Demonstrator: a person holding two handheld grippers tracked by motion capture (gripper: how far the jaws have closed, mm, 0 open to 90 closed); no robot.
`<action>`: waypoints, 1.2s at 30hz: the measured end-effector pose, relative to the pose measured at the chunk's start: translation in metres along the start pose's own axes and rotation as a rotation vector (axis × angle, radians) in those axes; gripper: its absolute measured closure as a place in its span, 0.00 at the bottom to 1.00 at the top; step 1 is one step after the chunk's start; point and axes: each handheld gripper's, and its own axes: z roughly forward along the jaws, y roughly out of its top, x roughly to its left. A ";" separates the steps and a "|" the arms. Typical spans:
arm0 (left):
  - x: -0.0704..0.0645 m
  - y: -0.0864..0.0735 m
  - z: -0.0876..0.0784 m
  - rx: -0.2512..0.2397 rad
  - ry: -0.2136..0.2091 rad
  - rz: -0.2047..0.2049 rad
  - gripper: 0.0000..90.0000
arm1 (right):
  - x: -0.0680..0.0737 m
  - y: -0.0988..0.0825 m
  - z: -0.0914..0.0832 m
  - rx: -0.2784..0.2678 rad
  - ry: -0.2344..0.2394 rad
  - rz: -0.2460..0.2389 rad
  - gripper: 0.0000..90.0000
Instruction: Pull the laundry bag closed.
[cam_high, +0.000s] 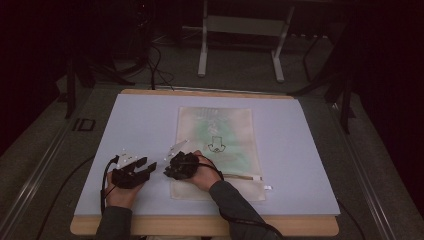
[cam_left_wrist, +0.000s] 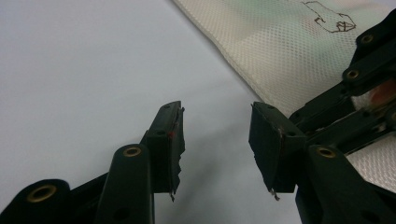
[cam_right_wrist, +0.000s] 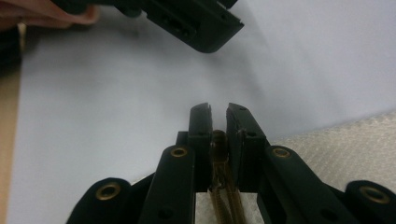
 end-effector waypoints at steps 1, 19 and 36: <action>0.000 0.000 0.000 -0.001 0.000 0.000 0.60 | 0.000 -0.001 -0.003 -0.009 0.003 0.004 0.90; -0.002 0.000 -0.006 -0.004 -0.048 0.024 0.65 | -0.003 -0.018 -0.020 -0.018 0.010 0.015 0.90; -0.011 -0.001 -0.008 -0.002 -0.217 0.084 0.79 | -0.010 -0.031 -0.020 0.005 0.026 0.036 0.79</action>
